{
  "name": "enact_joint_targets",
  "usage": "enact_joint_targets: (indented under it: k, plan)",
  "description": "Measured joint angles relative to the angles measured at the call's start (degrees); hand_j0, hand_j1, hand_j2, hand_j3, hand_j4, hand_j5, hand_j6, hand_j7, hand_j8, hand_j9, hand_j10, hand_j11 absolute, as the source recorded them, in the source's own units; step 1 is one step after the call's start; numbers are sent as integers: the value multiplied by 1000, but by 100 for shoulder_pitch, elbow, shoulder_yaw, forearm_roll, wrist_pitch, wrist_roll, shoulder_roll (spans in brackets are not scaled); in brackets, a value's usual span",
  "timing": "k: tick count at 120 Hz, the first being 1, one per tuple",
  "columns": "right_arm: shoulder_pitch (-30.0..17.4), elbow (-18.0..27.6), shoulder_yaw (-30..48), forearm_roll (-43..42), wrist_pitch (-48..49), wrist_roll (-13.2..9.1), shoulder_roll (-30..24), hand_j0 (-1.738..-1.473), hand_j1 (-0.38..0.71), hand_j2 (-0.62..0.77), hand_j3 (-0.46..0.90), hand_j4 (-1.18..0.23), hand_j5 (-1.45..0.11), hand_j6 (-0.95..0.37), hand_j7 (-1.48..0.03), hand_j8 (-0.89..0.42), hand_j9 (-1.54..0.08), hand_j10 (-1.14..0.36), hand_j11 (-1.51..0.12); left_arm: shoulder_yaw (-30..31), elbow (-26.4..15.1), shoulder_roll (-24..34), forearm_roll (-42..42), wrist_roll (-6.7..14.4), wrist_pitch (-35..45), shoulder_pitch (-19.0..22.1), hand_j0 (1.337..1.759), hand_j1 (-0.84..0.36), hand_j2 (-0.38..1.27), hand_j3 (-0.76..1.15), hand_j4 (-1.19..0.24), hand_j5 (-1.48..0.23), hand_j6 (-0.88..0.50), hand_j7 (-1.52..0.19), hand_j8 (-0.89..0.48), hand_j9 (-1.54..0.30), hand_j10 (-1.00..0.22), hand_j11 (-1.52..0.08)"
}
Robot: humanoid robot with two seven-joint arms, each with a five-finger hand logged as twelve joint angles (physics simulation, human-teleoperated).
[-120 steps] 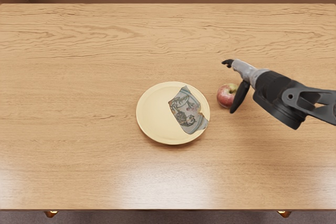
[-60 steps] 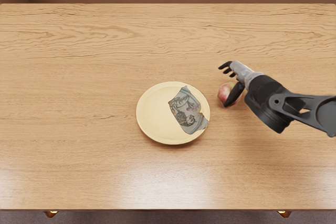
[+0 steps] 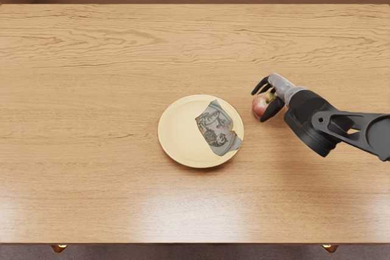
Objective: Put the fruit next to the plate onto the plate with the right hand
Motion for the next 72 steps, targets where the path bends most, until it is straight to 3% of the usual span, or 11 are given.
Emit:
enact_joint_targets:
  k: [33, 42, 54, 72]
  plan:
    - [-19, 11, 17, -9, 8, -2, -1, -1649, 130, 189, -2, -738, -948, -407, -963, -290, -970, -367, -993, 0, 0, 0, 1, 0, 0, 0, 1658, 336, 2, 0, -11, -14, -11, -14, -11, -14, -11, -14]
    - [-32, 9, 19, -15, 5, -4, -4, -1648, 165, 280, -1, -718, -986, -376, -1006, -253, -1008, -344, -1030, 0, 0, 0, 0, 0, 0, 0, 1658, 336, 2, 0, -11, -14, -11, -14, -11, -14, -11, -14]
    - [-40, 7, 22, -9, 15, -6, -7, -1645, 182, 255, -2, -668, -1071, -324, -1056, -193, -1064, -301, -1077, 0, 0, 0, 0, 0, 0, 0, 1658, 336, 2, 0, -11, -14, -11, -14, -11, -14, -11, -14]
    - [-24, 9, 110, 48, 58, -3, -14, -1645, 230, 352, 1, -633, -1180, -296, -1097, -127, -1125, -258, -1135, 0, 0, 0, 1, 0, 0, 0, 1658, 336, 2, 0, -11, -14, -11, -14, -11, -15, -11, -15]
